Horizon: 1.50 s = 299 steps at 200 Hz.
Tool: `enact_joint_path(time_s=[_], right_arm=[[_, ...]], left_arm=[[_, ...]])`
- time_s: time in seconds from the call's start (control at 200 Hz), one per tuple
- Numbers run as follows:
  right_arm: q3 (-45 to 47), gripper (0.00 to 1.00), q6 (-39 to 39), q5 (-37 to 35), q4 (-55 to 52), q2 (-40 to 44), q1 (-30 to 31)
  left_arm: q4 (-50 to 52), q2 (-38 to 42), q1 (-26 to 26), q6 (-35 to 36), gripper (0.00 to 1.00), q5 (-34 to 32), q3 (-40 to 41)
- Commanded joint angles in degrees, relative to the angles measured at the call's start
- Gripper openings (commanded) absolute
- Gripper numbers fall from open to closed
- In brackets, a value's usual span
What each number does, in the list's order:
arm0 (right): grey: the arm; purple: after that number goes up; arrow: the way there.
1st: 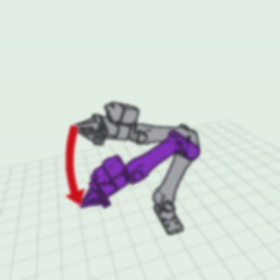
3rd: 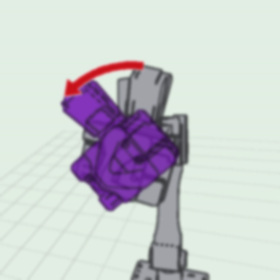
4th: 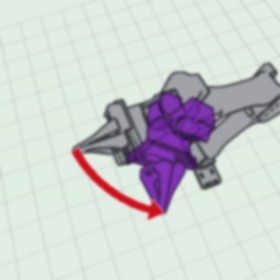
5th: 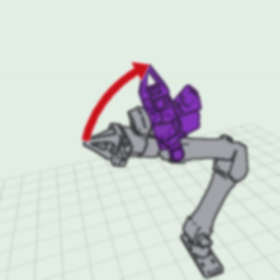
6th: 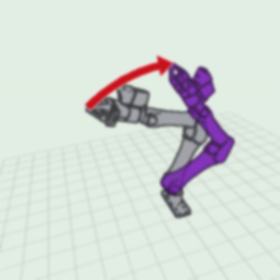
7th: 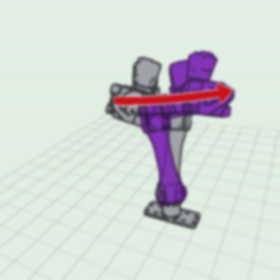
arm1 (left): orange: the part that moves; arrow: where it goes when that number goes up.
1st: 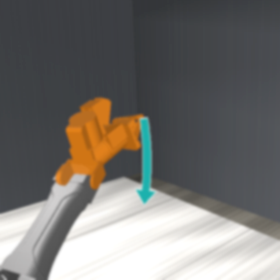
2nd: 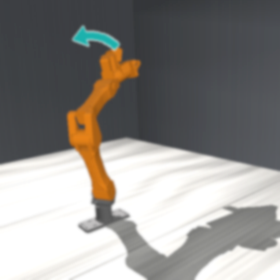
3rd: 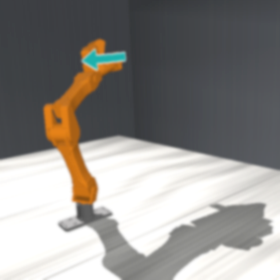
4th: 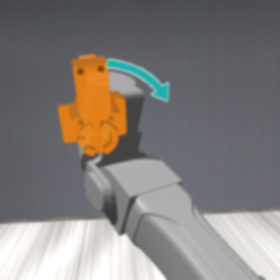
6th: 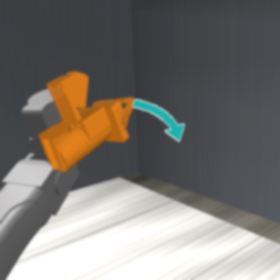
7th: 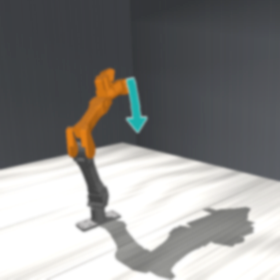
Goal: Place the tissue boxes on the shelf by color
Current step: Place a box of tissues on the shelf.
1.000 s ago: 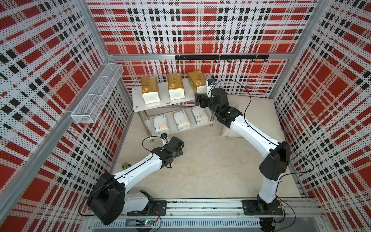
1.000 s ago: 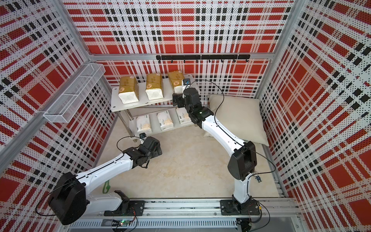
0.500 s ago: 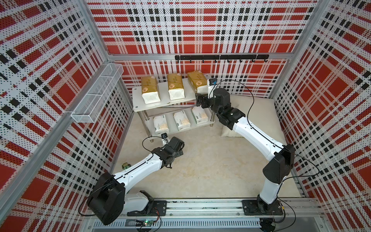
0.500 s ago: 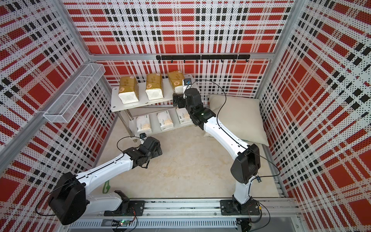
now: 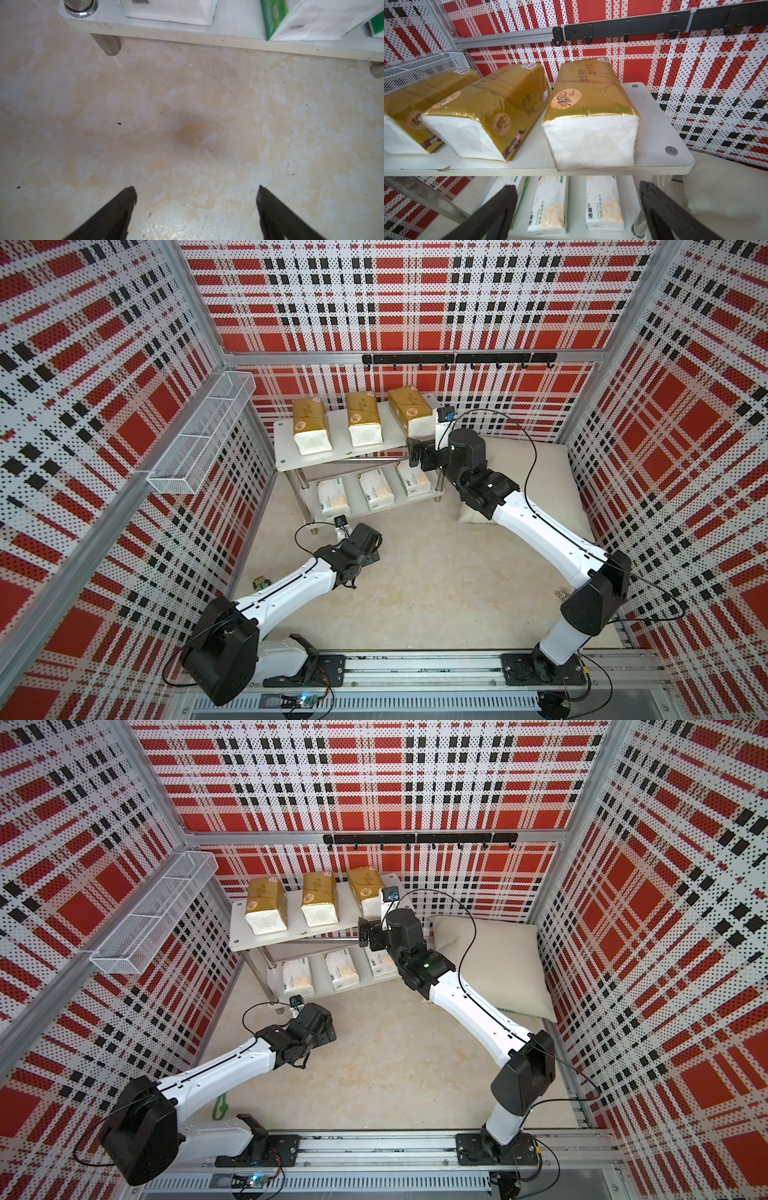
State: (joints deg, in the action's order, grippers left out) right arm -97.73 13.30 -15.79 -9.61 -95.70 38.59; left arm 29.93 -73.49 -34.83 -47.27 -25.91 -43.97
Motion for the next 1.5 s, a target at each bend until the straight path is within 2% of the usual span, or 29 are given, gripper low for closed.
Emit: enact_joint_path(time_s=[0.0, 0.105, 0.336, 0.371, 0.496, 0.787, 1.493], right_arm=[[1.29, 1.00, -0.20, -0.38, 0.17, 4.14, 0.50], [2.25, 0.96, -0.59, 0.08, -0.36, 6.06, 0.44], [0.07, 0.68, 0.45, 3.57, -3.31, 4.29, -2.11], [-0.50, 0.63, 0.81, 6.39, -3.52, 3.64, -2.74], [-3.60, 0.55, 1.29, 9.09, -4.98, 0.70, -3.78], [-7.56, 0.55, 2.32, 11.48, -4.50, -3.89, -4.15], [-11.65, 0.56, 3.05, 10.12, -3.42, -8.70, -4.30]], left_arm=[[-0.47, 1.03, -0.37, -0.02, 0.95, -1.07, -0.84], [-0.44, 0.78, -0.33, 0.29, 0.95, -1.14, -1.23], [-0.53, 0.16, -0.51, 0.33, 0.95, -1.13, -1.72], [-0.56, 0.30, -0.50, 0.33, 0.95, -1.13, -1.59], [-0.54, 0.95, -0.51, 0.18, 0.95, -1.22, -1.09], [-0.48, 1.45, -0.33, 0.07, 0.95, -1.30, -0.57], [-0.10, 2.44, 0.20, 0.07, 0.95, -1.21, -0.32]])
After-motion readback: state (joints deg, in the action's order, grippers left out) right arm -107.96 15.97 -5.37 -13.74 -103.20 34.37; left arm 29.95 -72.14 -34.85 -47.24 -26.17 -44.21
